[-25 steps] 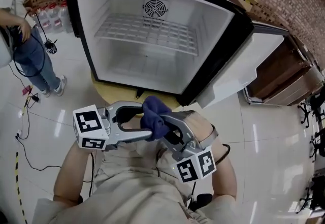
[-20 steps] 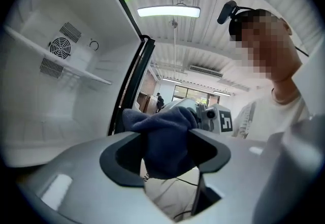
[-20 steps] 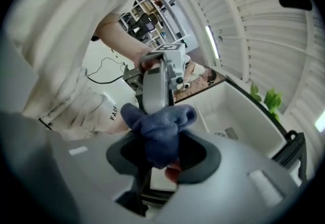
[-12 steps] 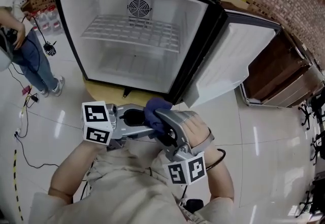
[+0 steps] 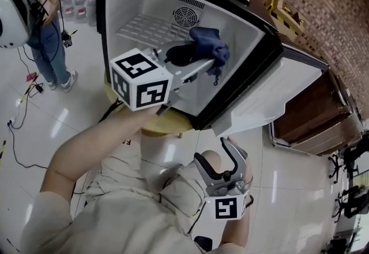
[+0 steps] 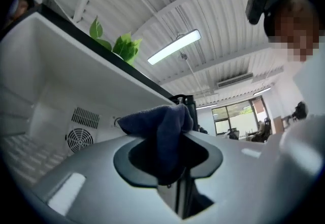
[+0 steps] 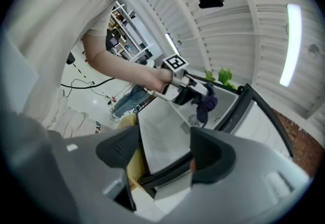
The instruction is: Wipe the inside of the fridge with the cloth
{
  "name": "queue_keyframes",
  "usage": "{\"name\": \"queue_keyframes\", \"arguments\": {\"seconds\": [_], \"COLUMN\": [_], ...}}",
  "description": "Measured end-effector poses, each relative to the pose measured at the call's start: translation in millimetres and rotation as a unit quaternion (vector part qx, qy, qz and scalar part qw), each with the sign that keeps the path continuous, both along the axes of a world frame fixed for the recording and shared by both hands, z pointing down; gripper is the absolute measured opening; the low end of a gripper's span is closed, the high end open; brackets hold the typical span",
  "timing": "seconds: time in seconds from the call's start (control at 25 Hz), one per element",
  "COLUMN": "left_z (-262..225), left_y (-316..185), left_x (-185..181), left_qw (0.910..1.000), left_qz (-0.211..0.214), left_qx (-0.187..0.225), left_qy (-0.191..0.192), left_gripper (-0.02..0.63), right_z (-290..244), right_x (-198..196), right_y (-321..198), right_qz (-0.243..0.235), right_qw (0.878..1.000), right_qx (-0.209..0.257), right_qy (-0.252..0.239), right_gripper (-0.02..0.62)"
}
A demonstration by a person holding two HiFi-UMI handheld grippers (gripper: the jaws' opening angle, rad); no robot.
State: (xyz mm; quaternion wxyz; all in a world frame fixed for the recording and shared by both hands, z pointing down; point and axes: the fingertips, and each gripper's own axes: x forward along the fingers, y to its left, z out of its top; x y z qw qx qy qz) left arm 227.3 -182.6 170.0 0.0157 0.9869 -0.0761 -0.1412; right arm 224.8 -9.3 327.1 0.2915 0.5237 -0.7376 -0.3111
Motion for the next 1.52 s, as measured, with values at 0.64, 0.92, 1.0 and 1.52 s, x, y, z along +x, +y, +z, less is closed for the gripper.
{"name": "queue_keyframes", "arguments": {"seconds": [0.64, 0.92, 1.0, 1.52], "left_z": [-24.2, -34.1, -36.8, -12.9], "left_y": [-128.6, -160.2, -156.7, -63.0], "left_x": [118.4, 143.1, 146.9, 60.9], "left_qw": [0.9915, 0.9797, 0.9796, 0.9801], "left_qz": [-0.091, -0.155, -0.147, -0.017], "left_qx": [0.063, 0.1, 0.11, 0.167], "left_qy": [-0.068, -0.079, -0.082, -0.106], "left_gripper": [0.124, 0.124, 0.117, 0.106], "right_z": [0.1, 16.4, 20.4, 50.5], "right_x": [19.5, 34.6, 35.7, 41.5], "right_y": [-19.5, -23.8, -25.1, -19.1], "right_qz": [-0.013, -0.017, -0.016, -0.001], "right_qw": [0.999, 0.998, 0.998, 0.994], "right_qx": [-0.021, -0.044, -0.047, -0.074], "right_qy": [-0.037, -0.046, -0.048, -0.08], "right_gripper": [0.279, 0.279, 0.276, 0.267]}}
